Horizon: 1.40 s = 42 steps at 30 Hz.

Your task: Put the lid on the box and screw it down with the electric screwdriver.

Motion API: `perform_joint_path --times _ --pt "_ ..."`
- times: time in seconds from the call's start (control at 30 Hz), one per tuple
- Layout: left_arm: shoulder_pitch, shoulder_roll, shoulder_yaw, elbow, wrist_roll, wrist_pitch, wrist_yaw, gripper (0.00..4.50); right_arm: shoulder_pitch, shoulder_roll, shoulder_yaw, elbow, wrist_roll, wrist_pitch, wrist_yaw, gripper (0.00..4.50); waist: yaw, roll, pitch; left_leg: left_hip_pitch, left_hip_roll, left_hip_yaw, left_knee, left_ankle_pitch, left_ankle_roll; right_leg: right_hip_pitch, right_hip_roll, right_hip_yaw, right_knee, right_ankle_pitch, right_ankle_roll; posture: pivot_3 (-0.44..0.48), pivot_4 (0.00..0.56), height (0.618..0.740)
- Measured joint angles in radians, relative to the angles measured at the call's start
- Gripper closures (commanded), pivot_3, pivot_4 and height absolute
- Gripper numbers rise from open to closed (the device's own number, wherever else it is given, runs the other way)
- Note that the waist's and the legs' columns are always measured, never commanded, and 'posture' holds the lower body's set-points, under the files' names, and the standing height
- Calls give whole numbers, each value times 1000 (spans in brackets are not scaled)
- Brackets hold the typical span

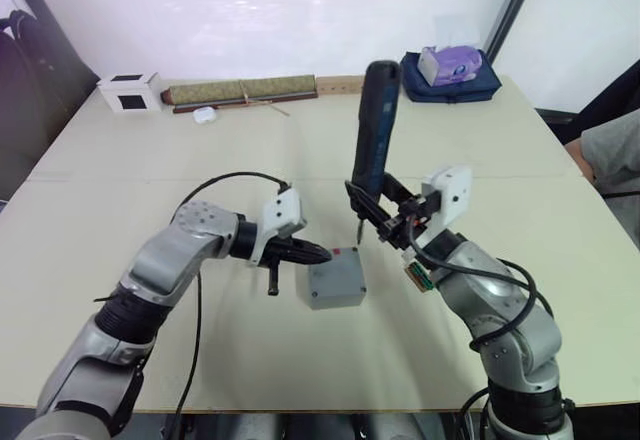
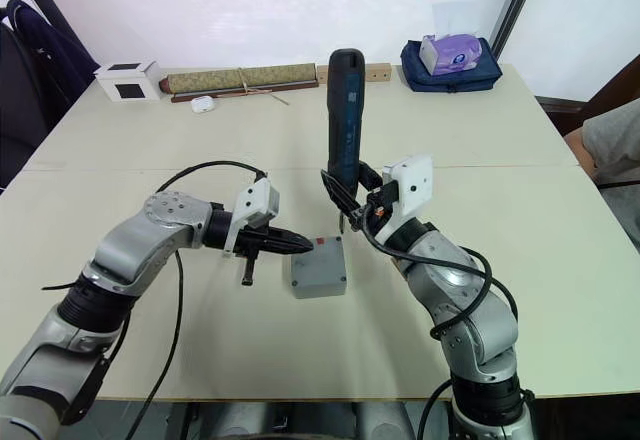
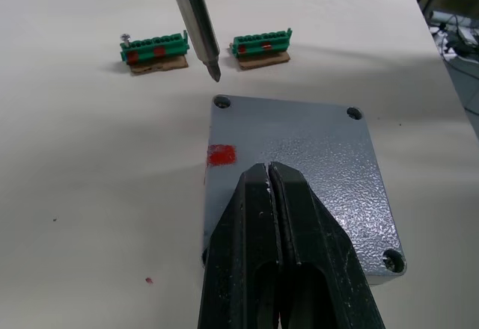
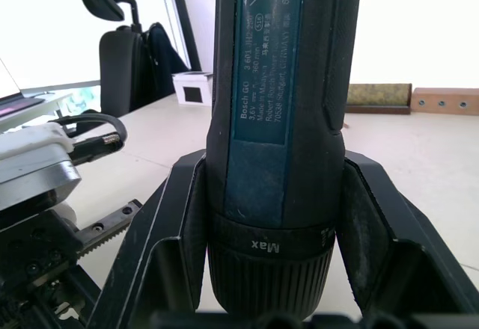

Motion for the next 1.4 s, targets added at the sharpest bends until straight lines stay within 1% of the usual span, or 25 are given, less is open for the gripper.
perform_joint_path --times 0.07,0.3,0.6,0.73,0.83,0.9,0.93,1.4 --pt "10 10 -22 -5 22 -12 3 4500 10 15 9 12 -11 -12 -1 2708 0 0 0 0 0 0 0 0 0 0 0 0 0 0 0 0 150 740" --pt "13 3 -45 20 66 -111 13 4500 30 22 41 48 -66 -67 3 2708 1 0 -1 3 0 0 0 0 0 3 0 0 0 0 0 0 150 740" --pt "13 -7 -48 35 69 -124 11 4500 72 27 62 57 -123 -154 14 2708 1 -2 -2 4 0 0 0 0 0 4 0 0 0 0 0 0 150 740" --pt "11 -3 -59 38 78 -141 -1 4500 114 25 66 55 -138 -198 17 2708 3 -3 -5 5 0 0 0 0 0 6 0 0 -1 0 0 0 150 740" --pt "13 6 -72 38 94 -163 -8 4500 143 16 68 51 -139 -210 25 2708 3 -7 -12 9 0 0 -1 0 0 10 0 0 -2 0 0 0 150 740" --pt "23 9 -75 36 104 -173 -12 4500 159 16 68 53 -142 -215 25 2708 3 -8 -14 19 0 0 -5 0 1 20 0 0 -6 -1 -1 0 150 740" --pt "26 10 -76 35 105 -174 -12 4500 164 16 68 56 -144 -218 24 2708 3 -8 -15 21 0 0 -5 -1 1 22 0 -1 -7 -3 -4 0 150 740" --pt "27 6 -93 57 127 -201 -27 4500 214 9 90 109 -179 -340 53 2708 4 -13 -38 22 1 0 -5 -1 1 23 0 -1 -8 -3 -5 0 150 740"
